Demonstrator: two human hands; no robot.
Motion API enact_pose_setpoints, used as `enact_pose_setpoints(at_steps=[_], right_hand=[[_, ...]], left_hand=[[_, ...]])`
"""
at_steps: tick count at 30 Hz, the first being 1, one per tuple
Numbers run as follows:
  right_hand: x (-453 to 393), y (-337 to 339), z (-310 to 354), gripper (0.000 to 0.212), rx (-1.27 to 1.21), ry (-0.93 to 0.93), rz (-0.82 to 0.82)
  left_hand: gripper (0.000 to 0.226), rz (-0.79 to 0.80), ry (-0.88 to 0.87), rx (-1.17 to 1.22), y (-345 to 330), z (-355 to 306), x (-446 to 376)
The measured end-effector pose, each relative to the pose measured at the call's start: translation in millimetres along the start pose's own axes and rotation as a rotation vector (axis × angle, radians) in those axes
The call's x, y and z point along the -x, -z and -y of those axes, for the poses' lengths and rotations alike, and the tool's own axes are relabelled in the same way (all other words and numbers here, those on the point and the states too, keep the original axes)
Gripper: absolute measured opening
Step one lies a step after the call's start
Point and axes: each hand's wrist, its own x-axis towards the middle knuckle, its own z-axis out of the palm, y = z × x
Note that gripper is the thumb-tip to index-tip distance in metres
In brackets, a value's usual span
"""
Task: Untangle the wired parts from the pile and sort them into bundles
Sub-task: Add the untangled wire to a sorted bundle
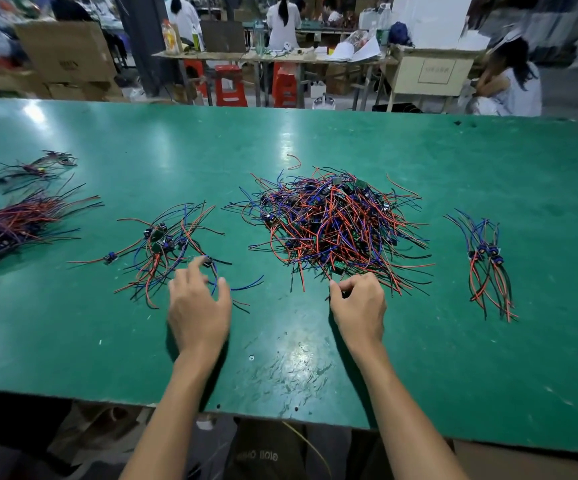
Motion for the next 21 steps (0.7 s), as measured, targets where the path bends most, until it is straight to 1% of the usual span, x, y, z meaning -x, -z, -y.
enact_pose_setpoints(at_steps=[2,3,4,6,8,10,12,14,15,17,19,21], right_hand=[[1,5,-4,0.017,-0.004,0.076,0.025],[3,9,-6,0.015,-0.005,0.153,0.020],[5,13,-10,0.013,0.038,0.259,-0.019],[8,20,-18,0.010,0.220,0.479,-0.157],[9,27,-24,0.008,0.315,0.590,-0.264],[9,31,-27,0.005,0.345,0.675,-0.336],[6,34,-32,0.005,0.362,0.804,-0.413],[3,38,-37,0.011,0.311,0.901,-0.436],[2,40,-38,0.015,0.232,0.912,-0.419],[2,42,-40,0.022,0.043,0.860,-0.414],[4,42,-38,0.026,-0.064,0.733,-0.475],[5,44,-36,0.028,-0.091,0.558,-0.501]], left_hand=[[0.033,0.047,-0.172,0.030,-9,-22,16],[0.031,0.082,-0.251,0.024,-14,-32,23],[0.031,0.117,-0.329,0.012,-21,-42,31],[0.037,0.201,-0.454,0.005,-32,-59,44],[0.044,0.292,-0.513,0.007,-44,-73,52],[0.046,0.359,-0.534,-0.018,-54,-80,54],[0.042,0.398,-0.544,-0.039,-61,-85,53],[0.032,0.393,-0.543,-0.013,-64,-86,52],[0.026,0.375,-0.541,0.010,-64,-85,51],[0.018,0.337,-0.529,0.059,-63,-83,49],[0.015,0.301,-0.505,0.117,-60,-82,49],[0.012,0.247,-0.519,0.148,-58,-82,51]])
